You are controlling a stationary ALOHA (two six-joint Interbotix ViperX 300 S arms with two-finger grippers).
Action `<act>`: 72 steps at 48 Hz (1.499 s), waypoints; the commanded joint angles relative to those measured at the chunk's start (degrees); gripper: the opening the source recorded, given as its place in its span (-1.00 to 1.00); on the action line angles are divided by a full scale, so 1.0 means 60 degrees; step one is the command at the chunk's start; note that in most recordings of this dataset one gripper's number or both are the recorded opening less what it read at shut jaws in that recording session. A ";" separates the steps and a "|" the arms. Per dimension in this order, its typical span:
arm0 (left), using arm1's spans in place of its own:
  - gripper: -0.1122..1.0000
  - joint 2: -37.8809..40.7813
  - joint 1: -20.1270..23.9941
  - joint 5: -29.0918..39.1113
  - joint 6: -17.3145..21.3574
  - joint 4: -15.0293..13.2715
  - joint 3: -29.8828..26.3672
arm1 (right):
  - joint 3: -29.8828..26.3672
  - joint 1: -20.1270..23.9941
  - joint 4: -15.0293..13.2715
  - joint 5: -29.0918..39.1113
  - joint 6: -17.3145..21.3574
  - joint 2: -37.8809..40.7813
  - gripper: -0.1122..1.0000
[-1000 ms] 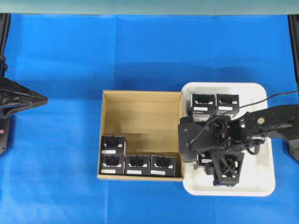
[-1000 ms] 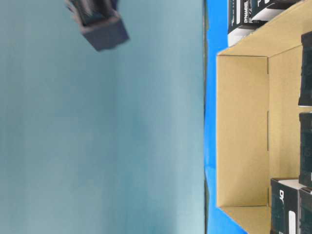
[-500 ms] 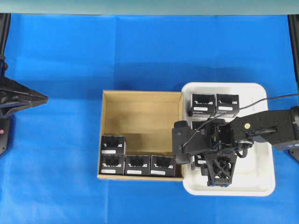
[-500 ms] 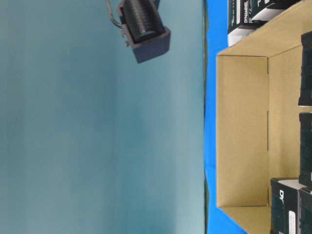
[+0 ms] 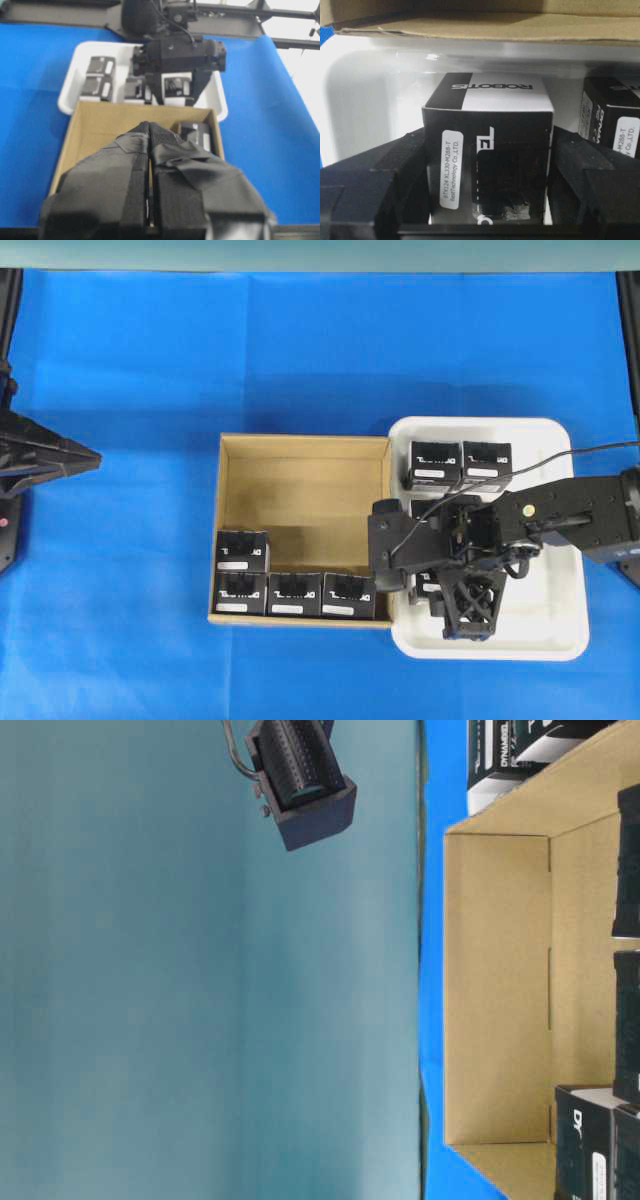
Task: Pick the box from inside the cardboard box.
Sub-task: 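Lower the package into the tray's lower-left area, then open the right gripper and withdraw it to the right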
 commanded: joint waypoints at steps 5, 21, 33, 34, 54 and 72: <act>-0.83 0.0044 -0.0059 -0.0088 -0.0015 0.0015 -0.0293 | -0.0088 -0.0029 0.0029 -0.0205 0.0015 0.0029 0.35; -0.83 -0.0073 -0.0132 -0.0029 0.0000 0.0029 -0.0322 | -0.0088 -0.0029 0.0059 -0.0322 0.0264 0.0029 0.92; -0.83 -0.0044 -0.0132 -0.0044 -0.0015 0.0015 -0.0337 | -0.0117 -0.0029 0.0059 -0.0439 0.0571 0.0029 0.91; -0.83 -0.0044 -0.0132 -0.0044 -0.0015 0.0029 -0.0322 | -0.0117 -0.0029 0.0059 -0.0425 0.0586 0.0015 0.91; -0.83 -0.0044 -0.0132 -0.0044 -0.0015 0.0015 -0.0337 | -0.0776 -0.0161 0.0059 0.0454 0.1113 -0.2051 0.91; -0.83 -0.0029 -0.0132 -0.0029 0.0029 0.0015 -0.0337 | -0.0015 -0.0557 0.0044 -0.0410 0.1055 -0.4805 0.91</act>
